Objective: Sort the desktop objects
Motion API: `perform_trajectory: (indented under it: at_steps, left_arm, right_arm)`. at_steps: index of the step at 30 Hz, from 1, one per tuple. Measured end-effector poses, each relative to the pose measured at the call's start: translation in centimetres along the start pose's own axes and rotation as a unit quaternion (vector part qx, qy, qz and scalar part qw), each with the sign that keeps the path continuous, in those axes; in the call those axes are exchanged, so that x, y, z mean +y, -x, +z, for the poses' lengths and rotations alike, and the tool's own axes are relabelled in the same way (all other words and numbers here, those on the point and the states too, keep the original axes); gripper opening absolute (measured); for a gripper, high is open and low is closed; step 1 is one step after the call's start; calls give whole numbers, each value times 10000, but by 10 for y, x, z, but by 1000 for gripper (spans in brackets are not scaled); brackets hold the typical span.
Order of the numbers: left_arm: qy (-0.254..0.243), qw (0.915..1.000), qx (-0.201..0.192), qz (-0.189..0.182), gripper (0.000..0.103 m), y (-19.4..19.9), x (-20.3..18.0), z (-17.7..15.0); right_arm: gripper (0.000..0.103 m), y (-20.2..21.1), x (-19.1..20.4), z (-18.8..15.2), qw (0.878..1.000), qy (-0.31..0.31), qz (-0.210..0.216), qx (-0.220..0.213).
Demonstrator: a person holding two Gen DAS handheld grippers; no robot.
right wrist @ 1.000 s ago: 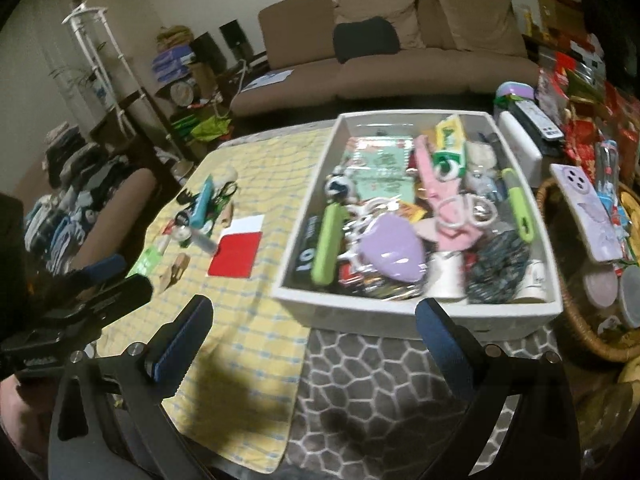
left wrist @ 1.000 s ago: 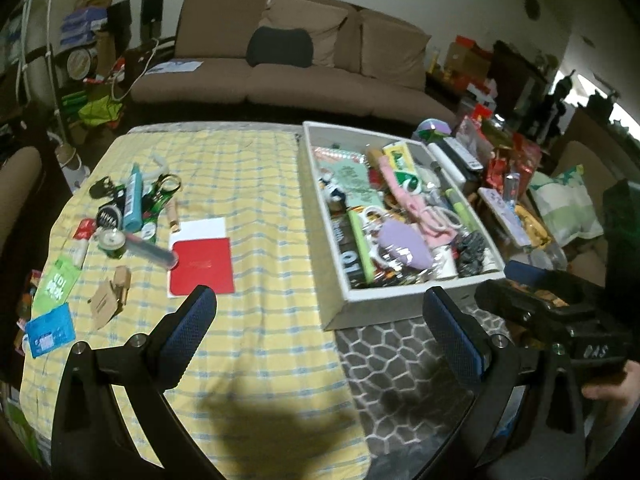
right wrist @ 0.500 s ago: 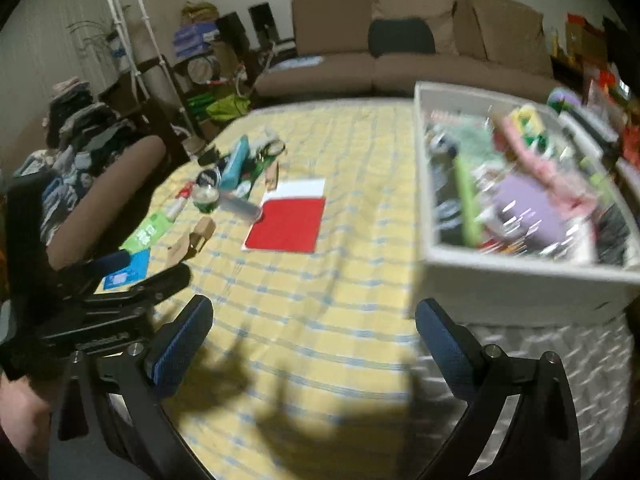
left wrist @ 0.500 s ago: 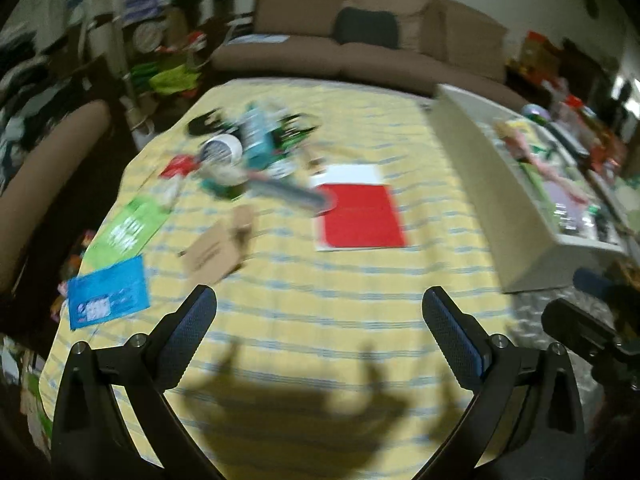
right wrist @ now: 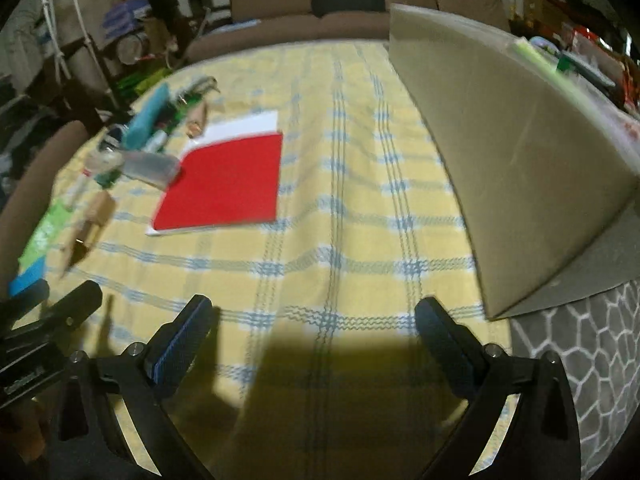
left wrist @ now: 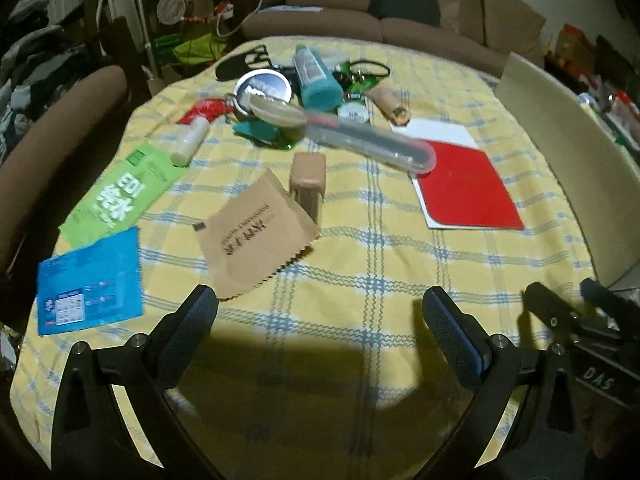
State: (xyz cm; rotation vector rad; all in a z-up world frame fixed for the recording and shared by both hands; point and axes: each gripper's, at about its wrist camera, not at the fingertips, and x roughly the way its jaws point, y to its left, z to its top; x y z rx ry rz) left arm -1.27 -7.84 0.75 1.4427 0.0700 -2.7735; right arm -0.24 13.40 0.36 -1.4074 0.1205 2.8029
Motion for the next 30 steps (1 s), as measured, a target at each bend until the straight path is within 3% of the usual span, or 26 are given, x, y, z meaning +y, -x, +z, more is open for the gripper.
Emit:
perform_trajectory:
  at_steps: [4, 30]
  left_arm:
    - [-40, 9999, 78, 107, 103, -9, -5, -3]
    - [-56, 9998, 78, 161, 103, -12, -5, 0]
  right_arm:
    - [103, -3, 9, -2, 9991, 264, -330, 15]
    - [103, -3, 6, -3, 9992, 241, -313, 21]
